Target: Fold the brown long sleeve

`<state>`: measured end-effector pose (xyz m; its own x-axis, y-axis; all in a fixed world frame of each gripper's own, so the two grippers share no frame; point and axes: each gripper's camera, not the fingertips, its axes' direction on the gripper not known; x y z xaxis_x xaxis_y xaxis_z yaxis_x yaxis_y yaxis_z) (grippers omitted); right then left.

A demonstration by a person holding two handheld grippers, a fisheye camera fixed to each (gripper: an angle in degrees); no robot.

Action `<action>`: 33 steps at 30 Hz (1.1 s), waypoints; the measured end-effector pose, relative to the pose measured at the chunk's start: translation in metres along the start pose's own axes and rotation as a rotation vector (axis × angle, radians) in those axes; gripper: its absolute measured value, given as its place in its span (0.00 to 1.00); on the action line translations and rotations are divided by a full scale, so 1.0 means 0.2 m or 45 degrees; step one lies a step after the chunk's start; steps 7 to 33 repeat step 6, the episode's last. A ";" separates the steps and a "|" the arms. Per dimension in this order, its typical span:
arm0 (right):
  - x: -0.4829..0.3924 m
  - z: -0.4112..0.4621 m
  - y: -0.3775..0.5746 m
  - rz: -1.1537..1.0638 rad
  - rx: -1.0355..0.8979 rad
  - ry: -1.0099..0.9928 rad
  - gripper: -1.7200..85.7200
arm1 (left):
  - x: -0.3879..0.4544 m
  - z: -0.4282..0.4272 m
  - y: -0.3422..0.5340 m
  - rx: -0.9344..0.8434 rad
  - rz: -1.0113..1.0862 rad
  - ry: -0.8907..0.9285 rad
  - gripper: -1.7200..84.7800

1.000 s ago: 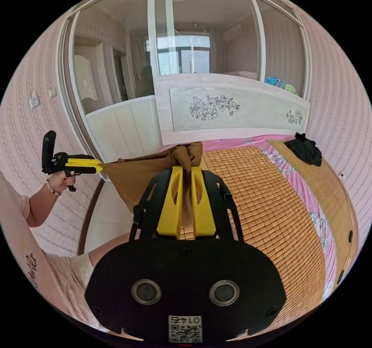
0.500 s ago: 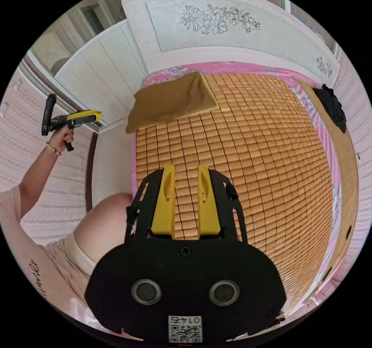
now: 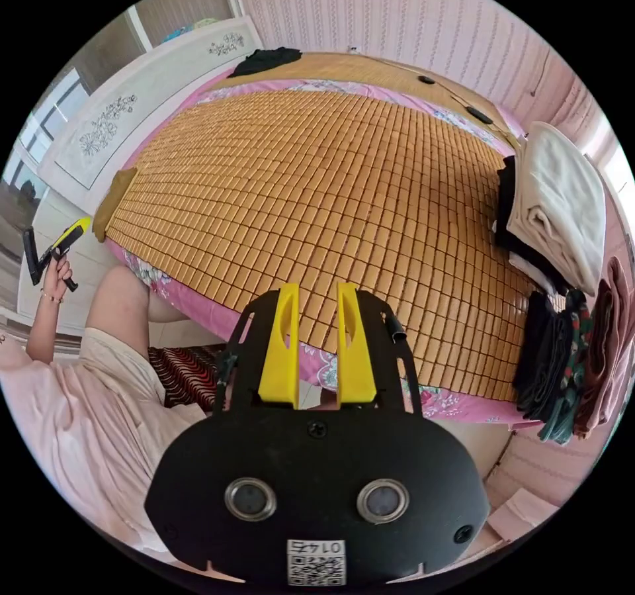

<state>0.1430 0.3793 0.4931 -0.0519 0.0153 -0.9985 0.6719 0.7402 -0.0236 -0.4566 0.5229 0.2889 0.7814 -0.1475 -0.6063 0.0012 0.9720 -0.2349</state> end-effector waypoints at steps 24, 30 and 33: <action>0.17 -0.25 0.26 0.070 0.329 0.218 0.15 | 0.68 0.30 -0.40 0.003 0.413 0.261 0.12; 0.17 -0.25 0.26 0.070 0.329 0.218 0.15 | 0.68 0.30 -0.40 0.003 0.413 0.261 0.12; 0.17 -0.25 0.26 0.070 0.329 0.218 0.15 | 0.68 0.30 -0.40 0.003 0.413 0.261 0.12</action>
